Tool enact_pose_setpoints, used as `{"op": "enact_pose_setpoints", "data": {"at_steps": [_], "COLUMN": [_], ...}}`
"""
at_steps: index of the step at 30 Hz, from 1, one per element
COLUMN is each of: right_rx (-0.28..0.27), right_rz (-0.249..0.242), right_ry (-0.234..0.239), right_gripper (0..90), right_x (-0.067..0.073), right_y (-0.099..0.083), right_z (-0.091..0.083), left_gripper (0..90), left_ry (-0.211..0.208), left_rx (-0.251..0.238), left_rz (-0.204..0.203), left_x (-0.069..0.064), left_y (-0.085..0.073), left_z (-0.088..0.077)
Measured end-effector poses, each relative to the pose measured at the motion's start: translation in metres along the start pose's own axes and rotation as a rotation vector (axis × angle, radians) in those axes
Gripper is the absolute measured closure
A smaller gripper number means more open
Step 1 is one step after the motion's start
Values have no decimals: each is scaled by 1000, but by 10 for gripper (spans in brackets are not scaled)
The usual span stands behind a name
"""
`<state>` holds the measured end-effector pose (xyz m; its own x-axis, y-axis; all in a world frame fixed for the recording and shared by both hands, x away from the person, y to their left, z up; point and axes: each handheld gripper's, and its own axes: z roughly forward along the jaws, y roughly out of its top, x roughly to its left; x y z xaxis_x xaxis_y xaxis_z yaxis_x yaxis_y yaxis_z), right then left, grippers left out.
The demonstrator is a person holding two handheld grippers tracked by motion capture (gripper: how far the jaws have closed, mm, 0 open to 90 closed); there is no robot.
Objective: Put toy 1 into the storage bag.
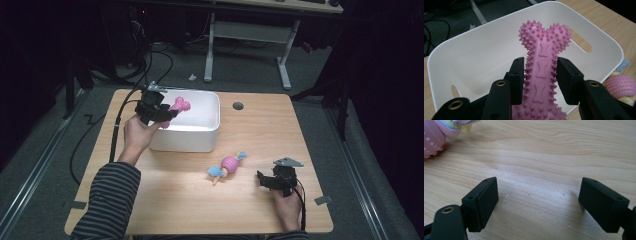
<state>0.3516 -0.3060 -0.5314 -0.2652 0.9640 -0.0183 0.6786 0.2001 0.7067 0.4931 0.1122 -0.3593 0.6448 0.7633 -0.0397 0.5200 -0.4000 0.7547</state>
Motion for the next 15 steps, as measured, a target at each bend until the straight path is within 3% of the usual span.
{"op": "enact_pose_setpoints", "data": {"at_steps": [4,15], "right_rx": [-2,-2], "right_rz": [0,-1], "right_ry": [1,1], "right_gripper": [161,161], "right_x": [0,0], "right_y": [0,0], "right_z": [0,0], "left_gripper": [592,591], "left_ry": [1,16], "left_rx": [-6,27], "left_rz": [-13,7], "left_x": [1,-1], "left_y": [0,-1], "left_z": [4,17]}}
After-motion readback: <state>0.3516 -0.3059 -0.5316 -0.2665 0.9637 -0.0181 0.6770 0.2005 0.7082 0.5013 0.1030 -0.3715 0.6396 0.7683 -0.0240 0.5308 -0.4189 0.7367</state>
